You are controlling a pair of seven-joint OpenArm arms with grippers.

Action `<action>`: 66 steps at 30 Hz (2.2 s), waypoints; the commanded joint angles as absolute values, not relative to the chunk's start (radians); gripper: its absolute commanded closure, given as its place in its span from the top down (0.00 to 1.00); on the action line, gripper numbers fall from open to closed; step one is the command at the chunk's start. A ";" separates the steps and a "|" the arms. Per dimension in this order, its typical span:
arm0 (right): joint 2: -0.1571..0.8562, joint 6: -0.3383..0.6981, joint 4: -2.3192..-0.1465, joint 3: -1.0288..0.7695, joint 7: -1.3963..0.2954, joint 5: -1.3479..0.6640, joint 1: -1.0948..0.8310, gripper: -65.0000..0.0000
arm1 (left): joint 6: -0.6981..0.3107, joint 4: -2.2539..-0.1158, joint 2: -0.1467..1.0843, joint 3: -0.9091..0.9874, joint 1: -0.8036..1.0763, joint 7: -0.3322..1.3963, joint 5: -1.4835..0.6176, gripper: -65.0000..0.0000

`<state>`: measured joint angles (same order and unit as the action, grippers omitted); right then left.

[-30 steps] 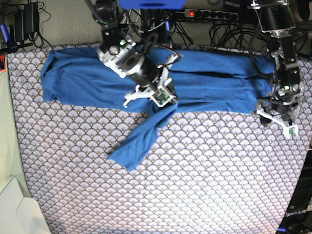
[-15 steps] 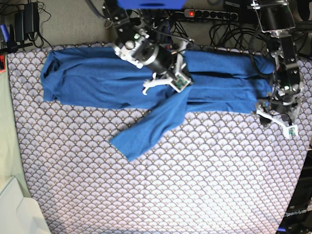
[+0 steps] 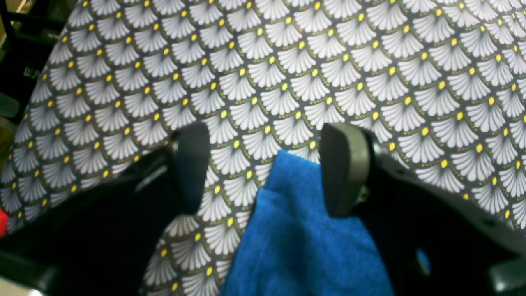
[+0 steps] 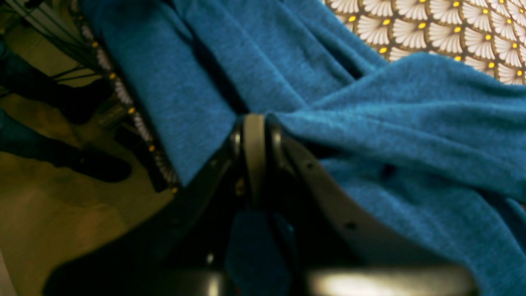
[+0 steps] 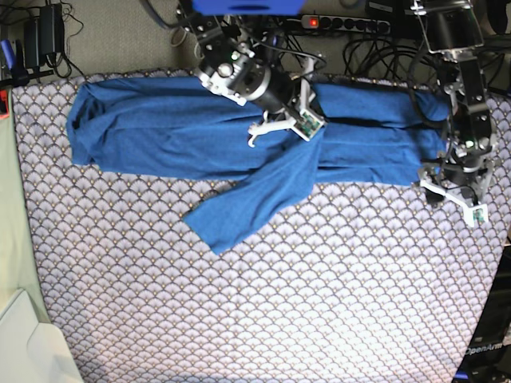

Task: Fold the T-shirt properly
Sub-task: 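Lift the sleeve with the right gripper and fold it over the shirt, then reach the left gripper to the other sleeve and grasp it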

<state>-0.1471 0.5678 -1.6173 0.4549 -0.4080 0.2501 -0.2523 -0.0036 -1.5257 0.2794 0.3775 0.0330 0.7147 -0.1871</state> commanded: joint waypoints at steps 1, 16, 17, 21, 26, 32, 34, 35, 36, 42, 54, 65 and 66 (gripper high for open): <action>-0.157 0.567 -1.635 0.461 -0.384 0.232 -0.246 0.00 | -0.001 -1.546 0.292 0.381 0.018 0.696 -0.186 0.63; -0.157 0.567 -1.685 0.463 -0.387 0.237 -0.286 0.53 | -0.085 -1.666 0.291 0.380 0.013 0.696 -0.186 0.63; -0.157 0.567 -1.702 0.463 -0.387 0.237 -0.294 0.53 | -0.107 -1.682 0.288 0.380 0.010 0.696 -0.186 0.63; -0.157 0.567 -1.791 0.458 -0.387 0.237 -0.318 0.54 | -0.160 -1.741 0.234 0.372 -0.013 0.696 -0.182 0.63; -0.096 0.567 -1.925 0.427 -0.387 0.239 -0.348 0.54 | -0.170 -1.758 0.208 0.157 -0.068 0.696 -0.176 0.63; -0.048 0.567 -1.995 0.312 -0.387 0.239 -0.383 0.54 | -0.045 -1.693 0.145 -0.143 -0.202 0.696 -0.176 0.63; -0.048 0.567 -1.997 0.259 -0.387 0.237 -0.384 0.54 | -0.036 -1.638 0.114 -0.213 -0.240 0.696 -0.176 0.63; -0.048 0.567 -1.997 0.225 -0.386 0.236 -0.394 0.54 | -0.035 -1.604 0.101 -0.252 -0.259 0.693 -0.176 0.63; -0.051 0.568 -1.998 0.196 -0.381 0.236 -0.400 0.54 | -0.031 -1.570 0.090 -0.291 -0.275 0.688 -0.176 0.63; -0.056 0.572 -2.012 0.058 -0.378 0.236 -0.400 0.53 | -0.030 -1.349 0.022 -0.479 -0.381 0.657 -0.176 0.63; -0.058 0.572 -2.012 -0.133 -0.378 0.234 -0.395 0.53 | -0.030 -0.908 -0.130 -0.688 -0.495 0.444 -0.174 0.63; -0.064 0.572 -2.012 -0.162 -0.377 0.234 -0.394 0.53 | -0.028 -0.702 -0.157 -0.694 -0.536 0.331 -0.124 0.63; -0.064 0.572 -2.012 -0.162 -0.377 0.234 -0.387 0.53 | -0.028 -0.691 -0.157 -0.694 -0.535 0.323 -0.094 0.63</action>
